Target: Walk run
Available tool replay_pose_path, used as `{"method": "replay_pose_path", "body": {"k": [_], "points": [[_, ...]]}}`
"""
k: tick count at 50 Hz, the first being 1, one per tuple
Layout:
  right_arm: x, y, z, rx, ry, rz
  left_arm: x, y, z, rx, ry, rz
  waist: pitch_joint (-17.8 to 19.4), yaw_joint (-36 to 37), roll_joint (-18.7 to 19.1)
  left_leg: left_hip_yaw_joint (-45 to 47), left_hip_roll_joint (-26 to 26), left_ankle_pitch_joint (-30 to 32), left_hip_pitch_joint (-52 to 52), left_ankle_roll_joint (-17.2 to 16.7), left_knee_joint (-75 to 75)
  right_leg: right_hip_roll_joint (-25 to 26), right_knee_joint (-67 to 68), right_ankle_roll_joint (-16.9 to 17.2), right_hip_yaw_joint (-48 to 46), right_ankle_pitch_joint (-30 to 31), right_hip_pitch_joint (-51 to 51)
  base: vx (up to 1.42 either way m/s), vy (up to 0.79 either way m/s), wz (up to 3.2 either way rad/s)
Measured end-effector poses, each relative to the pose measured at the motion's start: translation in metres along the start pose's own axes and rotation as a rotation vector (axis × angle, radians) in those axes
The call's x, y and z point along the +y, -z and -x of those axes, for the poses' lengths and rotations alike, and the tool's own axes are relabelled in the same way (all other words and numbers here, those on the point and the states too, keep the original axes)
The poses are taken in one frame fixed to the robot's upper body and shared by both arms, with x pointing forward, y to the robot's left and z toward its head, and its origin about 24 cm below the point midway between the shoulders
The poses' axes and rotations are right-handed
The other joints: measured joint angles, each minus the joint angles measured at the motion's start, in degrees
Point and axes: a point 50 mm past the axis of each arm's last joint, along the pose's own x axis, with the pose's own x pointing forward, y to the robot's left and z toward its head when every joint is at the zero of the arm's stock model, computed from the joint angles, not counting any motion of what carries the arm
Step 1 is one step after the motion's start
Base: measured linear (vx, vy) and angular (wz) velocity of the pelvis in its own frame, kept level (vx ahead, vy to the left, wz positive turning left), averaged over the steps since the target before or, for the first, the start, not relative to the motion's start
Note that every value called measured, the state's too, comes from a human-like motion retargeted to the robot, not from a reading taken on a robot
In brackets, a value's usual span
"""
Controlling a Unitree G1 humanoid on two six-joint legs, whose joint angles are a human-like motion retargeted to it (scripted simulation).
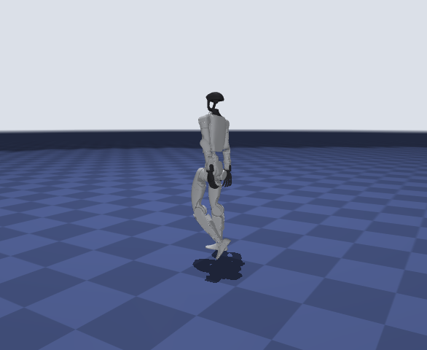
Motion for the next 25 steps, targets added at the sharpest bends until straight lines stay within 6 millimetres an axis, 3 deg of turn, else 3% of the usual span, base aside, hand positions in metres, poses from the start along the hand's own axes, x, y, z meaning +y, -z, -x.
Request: {"method": "replay_pose_path", "body": {"k": [5,8,10,12,15,18,20,22,25], "points": [[-0.034,-0.07,0.01,-0.249,0.104,0.104,-0.006,0.054,0.01,0.18,-0.012,-0.013,0.69,8.81,-3.06,7.15,3.25,-10.53,-14.32,9.99,-6.39,0.57,-3.67,-1.26,-6.14,-2.45,6.03,0.67,-0.13,0.72],[-0.06,-0.102,0.024,-0.367,0.208,0.133,-0.008,0.081,0.018,0.281,-0.028,0.088,1.47,12.29,-3.84,9.15,4.38,-14.01,-20.03,15.56,-18.11,2.46,-5.06,-1.63,-9.18,-4.72,9.62,0.75,-0.16,0.89],[-0.076,-0.12,0.034,-0.425,0.27,0.148,-0.015,0.092,0.022,0.328,-0.023,0.194,1.87,13.53,-4.2,14.64,6.38,-15.53,-21.97,18.61,-27.28,3.75,-5.84,-1.7,-10.7,-5.9,11.87,0.75,-0.13,0.82],[-0.086,-0.133,0.042,-0.461,0.305,0.16,-0.026,0.098,0.023,0.345,-0.011,0.313,1.92,13.14,-4.32,17.35,5.44,-19.78,-22.72,19.06,-34.8,4.92,-6.48,-1.66,-13.12,-5.79,14.21,0.89,-0.1,0.86],[-0.085,-0.145,0.046,-0.495,0.31,0.164,-0.045,0.098,0.023,0.334,0.013,0.461,1.21,12.54,-6.52,22.24,5.61,-23.49,-22.07,21.99,-38.52,5.09,-6.05,-1.22,-14.4,-2.05,16.74,1.12,-0.19,0.33],[-0.067,-0.138,0.037,-0.502,0.267,0.146,-0.058,0.093,0.022,0.33,0.039,0.541,-0.34,15.04,-9.83,30.58,8.62,-23.18,-18.34,21.99,-34.31,2.57,-3.0,2.94,-14.04,9.06,18.53,1.33,0.0,-0.49],[-0.048,-0.121,0.026,-0.481,0.219,0.141,-0.058,0.083,0.018,0.315,0.043,0.576,-1.7,14.81,-10.22,21.35,6.11,-23.42,-20.16,21.99,-31.64,1.33,0.61,5.45,-14.78,22.0,18.79,1.17,0.25,0.22],[-0.026,-0.091,0.013,-0.405,0.161,0.146,-0.046,0.065,0.012,0.266,0.024,0.586,-2.1,12.3,-8.42,17.0,6.09,-26.2,-18.48,21.99,-28.22,4.69,9.86,6.19,-7.43,32.82,16.88,1.28,0.09,1.47],[-0.003,-0.032,0.0,-0.187,0.043,0.147,-0.007,0.018,0.002,0.101,-0.018,0.504,-0.88,5.5,-6.42,13.72,1.25,-31.66,-9.55,21.99,-27.07,9.02,35.45,4.27,-7.59,34.58,8.84,1.25,-0.01,2.85]]}}
